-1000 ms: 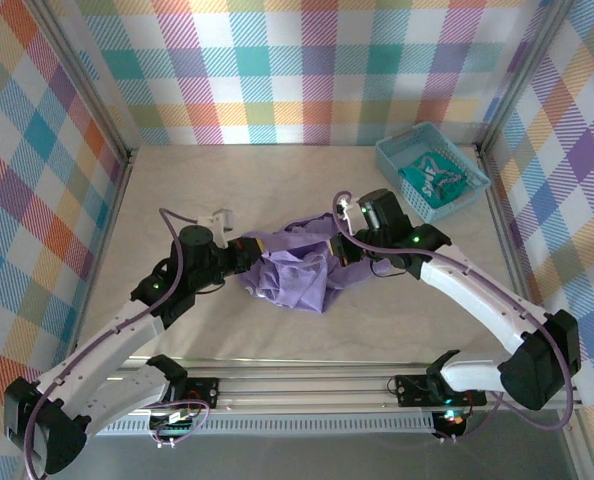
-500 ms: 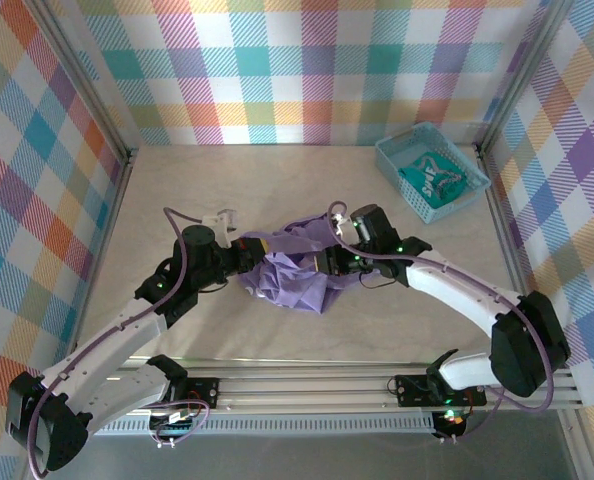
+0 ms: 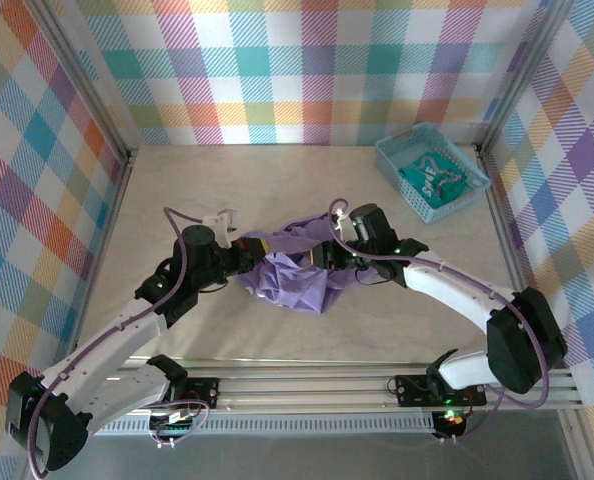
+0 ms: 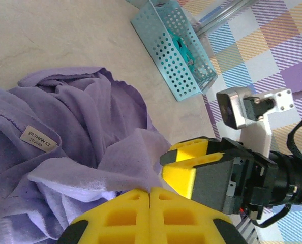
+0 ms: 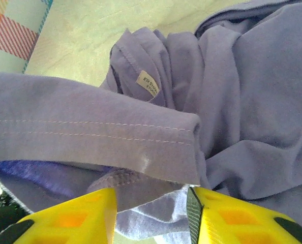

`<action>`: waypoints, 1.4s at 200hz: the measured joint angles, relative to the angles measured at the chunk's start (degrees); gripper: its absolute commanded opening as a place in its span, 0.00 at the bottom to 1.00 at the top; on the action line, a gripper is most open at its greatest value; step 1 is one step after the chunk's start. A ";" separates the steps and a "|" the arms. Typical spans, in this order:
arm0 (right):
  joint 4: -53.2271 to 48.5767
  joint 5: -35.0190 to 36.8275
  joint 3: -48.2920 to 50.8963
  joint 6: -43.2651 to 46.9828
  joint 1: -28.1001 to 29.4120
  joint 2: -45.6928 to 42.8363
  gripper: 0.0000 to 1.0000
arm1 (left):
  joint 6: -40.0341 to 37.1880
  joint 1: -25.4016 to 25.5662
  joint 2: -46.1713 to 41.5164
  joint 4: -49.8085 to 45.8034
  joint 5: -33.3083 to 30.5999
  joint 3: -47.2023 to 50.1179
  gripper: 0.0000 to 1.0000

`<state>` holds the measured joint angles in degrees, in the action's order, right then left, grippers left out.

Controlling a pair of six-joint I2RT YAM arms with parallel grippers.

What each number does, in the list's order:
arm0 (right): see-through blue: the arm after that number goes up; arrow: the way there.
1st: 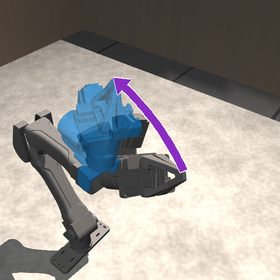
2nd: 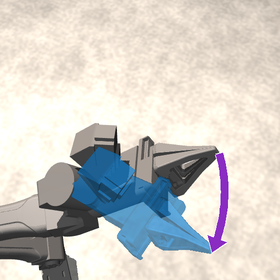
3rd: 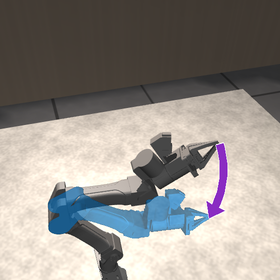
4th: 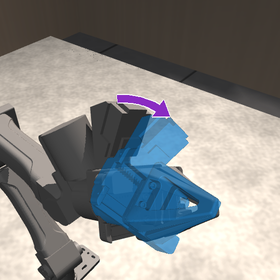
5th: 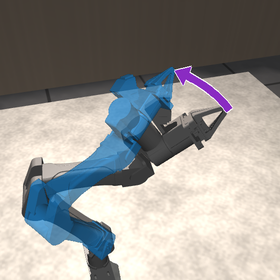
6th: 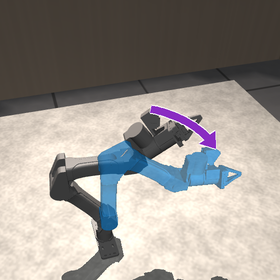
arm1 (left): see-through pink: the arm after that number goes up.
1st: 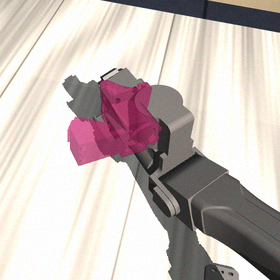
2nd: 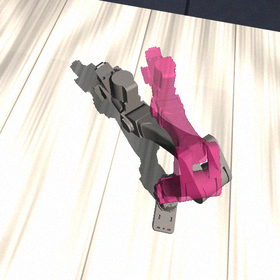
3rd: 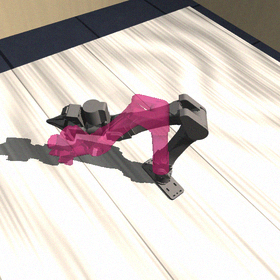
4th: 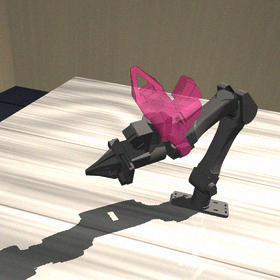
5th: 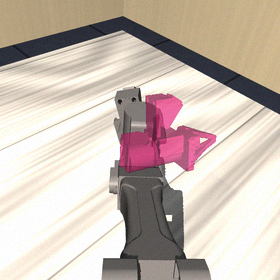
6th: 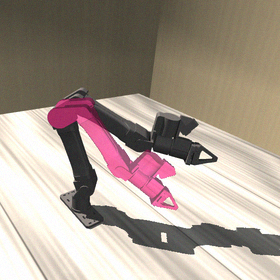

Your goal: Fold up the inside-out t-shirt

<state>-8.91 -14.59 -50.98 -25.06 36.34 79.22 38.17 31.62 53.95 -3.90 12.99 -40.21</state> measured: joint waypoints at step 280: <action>-8.98 2.95 0.76 19.58 2.34 -8.70 0.00 | 4.04 -0.04 -2.91 -8.48 -6.43 8.57 0.32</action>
<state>-17.89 -11.64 -50.22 -5.48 38.68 70.52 42.22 31.57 51.05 -12.38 6.57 -31.64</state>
